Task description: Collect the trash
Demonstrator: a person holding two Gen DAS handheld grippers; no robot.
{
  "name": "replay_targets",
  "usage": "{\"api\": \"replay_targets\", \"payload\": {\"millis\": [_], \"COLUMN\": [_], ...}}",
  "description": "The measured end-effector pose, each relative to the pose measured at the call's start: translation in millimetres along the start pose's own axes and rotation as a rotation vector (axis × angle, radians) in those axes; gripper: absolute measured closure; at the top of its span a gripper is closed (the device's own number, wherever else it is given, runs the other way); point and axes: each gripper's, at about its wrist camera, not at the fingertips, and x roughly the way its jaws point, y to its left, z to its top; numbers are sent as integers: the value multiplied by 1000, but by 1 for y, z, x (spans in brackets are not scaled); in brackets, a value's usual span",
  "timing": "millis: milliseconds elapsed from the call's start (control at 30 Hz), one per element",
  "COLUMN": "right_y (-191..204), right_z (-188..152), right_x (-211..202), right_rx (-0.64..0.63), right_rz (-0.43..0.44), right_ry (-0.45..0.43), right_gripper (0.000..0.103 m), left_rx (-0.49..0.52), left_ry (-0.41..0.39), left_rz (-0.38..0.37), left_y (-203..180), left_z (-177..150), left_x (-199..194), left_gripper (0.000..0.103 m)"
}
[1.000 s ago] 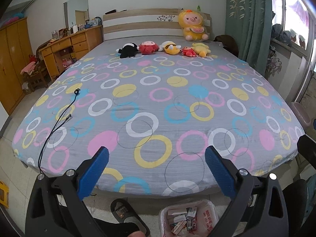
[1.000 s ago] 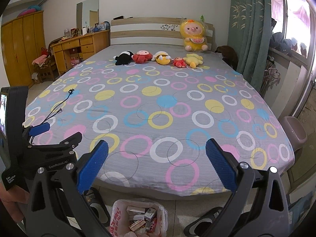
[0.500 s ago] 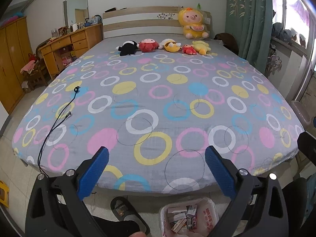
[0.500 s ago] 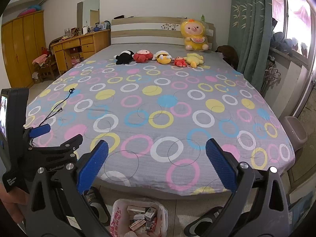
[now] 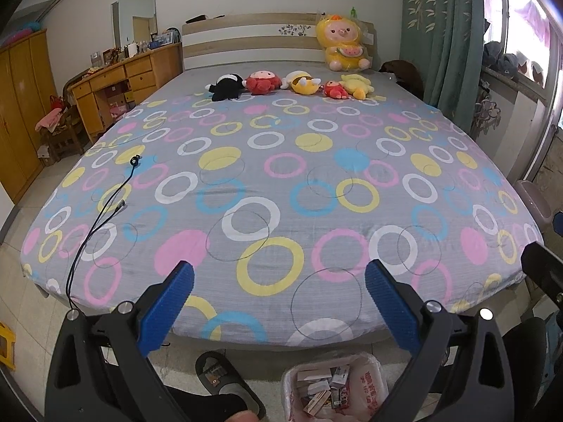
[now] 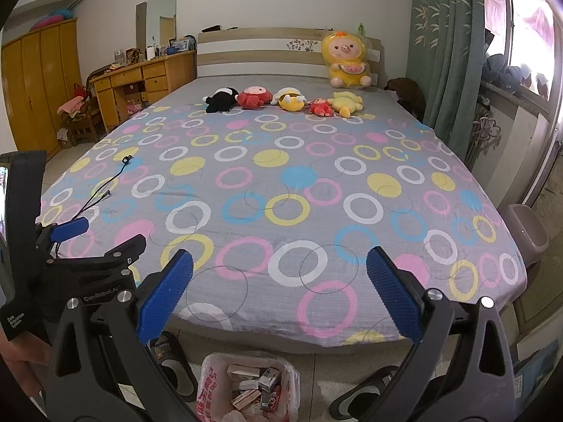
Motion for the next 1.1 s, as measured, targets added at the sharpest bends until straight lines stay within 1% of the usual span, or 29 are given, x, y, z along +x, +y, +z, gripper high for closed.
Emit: {"api": "replay_targets", "payload": {"millis": [467,667,767,833,900,1100], "right_y": [-1,-1,-2,-1,-1,-1], "right_z": [-3,-7,-7,-7,-7,-7], "right_x": [5,11,13,14,14,14], "right_rx": [4,4,6,8,6,5], "right_rz": [-6,-13,-16,-17,-17,-18], "right_ry": [7,16,18,18,17,17], "right_gripper": [7,7,7,7,7,7], "left_rx": [-4,-43,-40,-31,-24,-25], "left_ry": [-2,-3,-7,-2,4,12], "left_rz": [25,17,26,14,26,20], "left_y": [-2,4,4,3,3,4], "left_z": [5,7,6,6,6,5], "left_x": [0,0,0,0,1,4], "left_gripper": [8,8,8,8,8,8]}}
